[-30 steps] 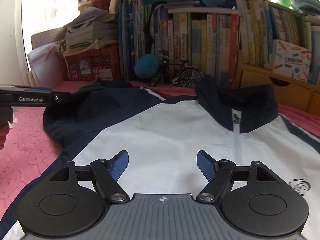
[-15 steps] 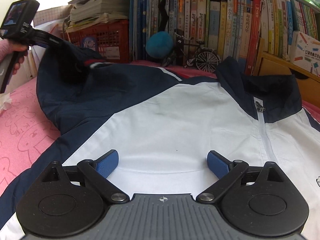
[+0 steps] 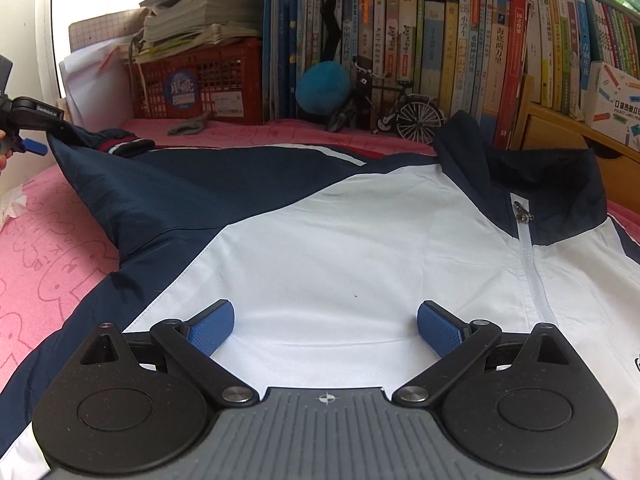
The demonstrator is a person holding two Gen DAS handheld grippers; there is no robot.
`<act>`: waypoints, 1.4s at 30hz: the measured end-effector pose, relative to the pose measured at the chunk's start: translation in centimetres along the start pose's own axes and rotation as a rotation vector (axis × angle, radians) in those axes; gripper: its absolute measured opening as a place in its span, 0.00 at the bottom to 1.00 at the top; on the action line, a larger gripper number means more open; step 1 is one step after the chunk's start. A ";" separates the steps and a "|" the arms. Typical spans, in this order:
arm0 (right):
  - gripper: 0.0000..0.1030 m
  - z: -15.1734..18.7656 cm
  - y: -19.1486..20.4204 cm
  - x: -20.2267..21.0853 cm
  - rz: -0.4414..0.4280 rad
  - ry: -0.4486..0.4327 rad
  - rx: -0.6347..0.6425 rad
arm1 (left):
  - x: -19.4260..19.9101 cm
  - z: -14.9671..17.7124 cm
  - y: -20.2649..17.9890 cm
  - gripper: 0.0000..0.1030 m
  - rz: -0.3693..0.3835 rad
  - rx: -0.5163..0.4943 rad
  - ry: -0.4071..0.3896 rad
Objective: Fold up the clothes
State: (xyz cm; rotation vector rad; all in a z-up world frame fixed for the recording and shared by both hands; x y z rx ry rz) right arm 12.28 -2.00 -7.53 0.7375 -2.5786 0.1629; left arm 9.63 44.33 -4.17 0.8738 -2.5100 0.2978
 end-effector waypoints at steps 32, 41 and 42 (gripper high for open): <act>1.00 0.1 0.1 0.0 -0.008 0.004 0.000 | 2.0 -3.7 0.6 0.54 -0.101 -0.106 -0.159; 1.00 0.1 0.1 0.0 -0.008 0.004 0.002 | 2.7 1.5 -5.4 0.59 0.225 -0.357 -0.138; 1.00 0.1 0.1 0.0 -0.008 0.004 0.002 | 2.3 1.4 -5.0 0.42 0.187 -0.345 -0.129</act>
Point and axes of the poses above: each gripper's, at about its wrist camera, not at the fingertips, and x roughly against the way its jaws point, y to its left, z to its underside, the point moved 2 cm from there along -x, roughly the way its jaws point, and after that the axes turned 13 degrees about -y, right-handed, at the moved point
